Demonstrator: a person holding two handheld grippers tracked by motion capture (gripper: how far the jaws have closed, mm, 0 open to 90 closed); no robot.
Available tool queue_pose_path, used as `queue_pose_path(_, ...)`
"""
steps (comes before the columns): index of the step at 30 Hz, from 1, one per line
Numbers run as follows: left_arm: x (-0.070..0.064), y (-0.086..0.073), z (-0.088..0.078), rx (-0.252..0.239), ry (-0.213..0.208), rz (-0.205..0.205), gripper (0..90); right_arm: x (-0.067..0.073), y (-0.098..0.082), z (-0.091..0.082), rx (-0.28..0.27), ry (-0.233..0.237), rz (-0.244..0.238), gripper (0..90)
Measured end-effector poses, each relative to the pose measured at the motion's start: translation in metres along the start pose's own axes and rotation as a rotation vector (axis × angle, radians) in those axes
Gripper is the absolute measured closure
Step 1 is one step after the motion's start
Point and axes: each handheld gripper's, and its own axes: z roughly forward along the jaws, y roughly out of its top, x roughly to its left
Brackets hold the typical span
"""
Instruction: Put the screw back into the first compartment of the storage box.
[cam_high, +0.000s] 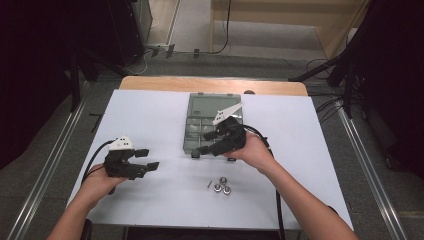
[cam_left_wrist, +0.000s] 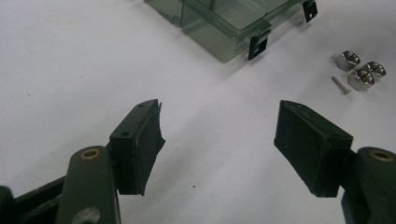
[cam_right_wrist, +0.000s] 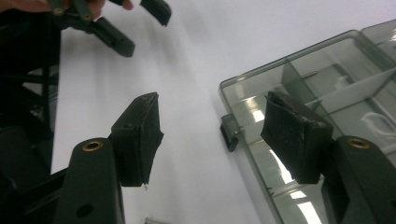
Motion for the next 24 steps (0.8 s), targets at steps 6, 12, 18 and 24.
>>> queue_pose_path(6, 0.000, 0.000, 0.000, 0.000, 0.001, -0.001, 31.5, 0.001, -0.006, -0.002, 0.027, 0.059, -0.103, 32.2)
queue_pose_path(12, 0.000, 0.000, 0.000, 0.000, 0.002, 0.000, 31.5, 0.003, -0.010, -0.005, 0.062, 0.106, -0.139, 30.2)
queue_pose_path(18, 0.000, 0.000, 0.000, -0.001, 0.001, 0.000, 31.5, 0.005, -0.015, -0.005, 0.084, 0.113, -0.182, 28.3)
queue_pose_path(24, 0.000, 0.000, 0.000, 0.000, 0.003, 0.001, 31.5, 0.004, -0.019, -0.002, 0.099, 0.123, -0.238, 31.3)
